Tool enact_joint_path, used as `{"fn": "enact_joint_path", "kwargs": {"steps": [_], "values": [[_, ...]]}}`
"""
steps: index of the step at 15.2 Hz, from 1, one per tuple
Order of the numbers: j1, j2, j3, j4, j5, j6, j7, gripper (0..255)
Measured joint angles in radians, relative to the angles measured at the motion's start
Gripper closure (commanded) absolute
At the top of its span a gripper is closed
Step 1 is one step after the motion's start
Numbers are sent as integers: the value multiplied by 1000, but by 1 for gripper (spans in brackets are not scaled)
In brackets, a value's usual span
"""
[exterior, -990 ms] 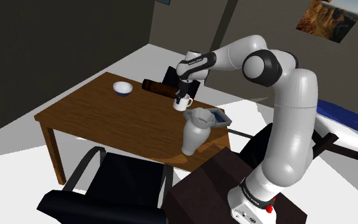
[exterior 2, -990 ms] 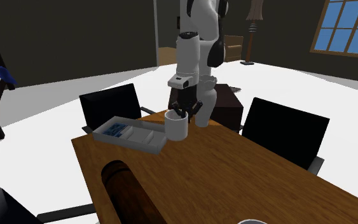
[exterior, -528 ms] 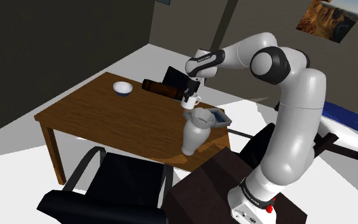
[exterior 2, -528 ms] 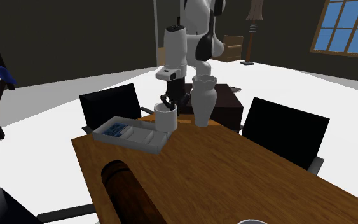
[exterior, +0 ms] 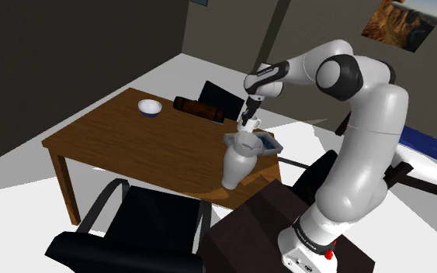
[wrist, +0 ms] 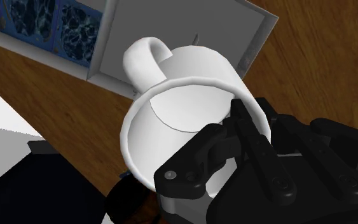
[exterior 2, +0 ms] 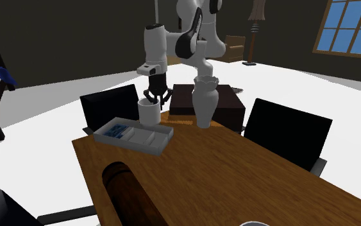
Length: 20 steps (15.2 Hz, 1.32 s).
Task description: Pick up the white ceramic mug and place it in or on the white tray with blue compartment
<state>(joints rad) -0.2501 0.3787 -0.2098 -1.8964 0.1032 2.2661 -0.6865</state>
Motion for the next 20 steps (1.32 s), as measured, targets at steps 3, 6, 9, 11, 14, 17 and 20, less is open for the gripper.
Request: {"fn": "enact_joint_path", "kwargs": {"steps": [3, 6, 9, 11, 14, 17, 20], "values": [[-46, -3, -18, 3, 6, -7, -66, 255], [-94, -4, -36, 13, 14, -20, -135, 255], [-135, -6, -52, 17, 20, -29, -194, 255], [-143, 6, -52, 16, 25, -15, -207, 255], [-149, 30, -49, 10, 34, 12, -216, 255], [-154, 56, -44, 3, 44, 45, -224, 255], [-157, 83, -38, 1, 53, 73, -229, 255]]}}
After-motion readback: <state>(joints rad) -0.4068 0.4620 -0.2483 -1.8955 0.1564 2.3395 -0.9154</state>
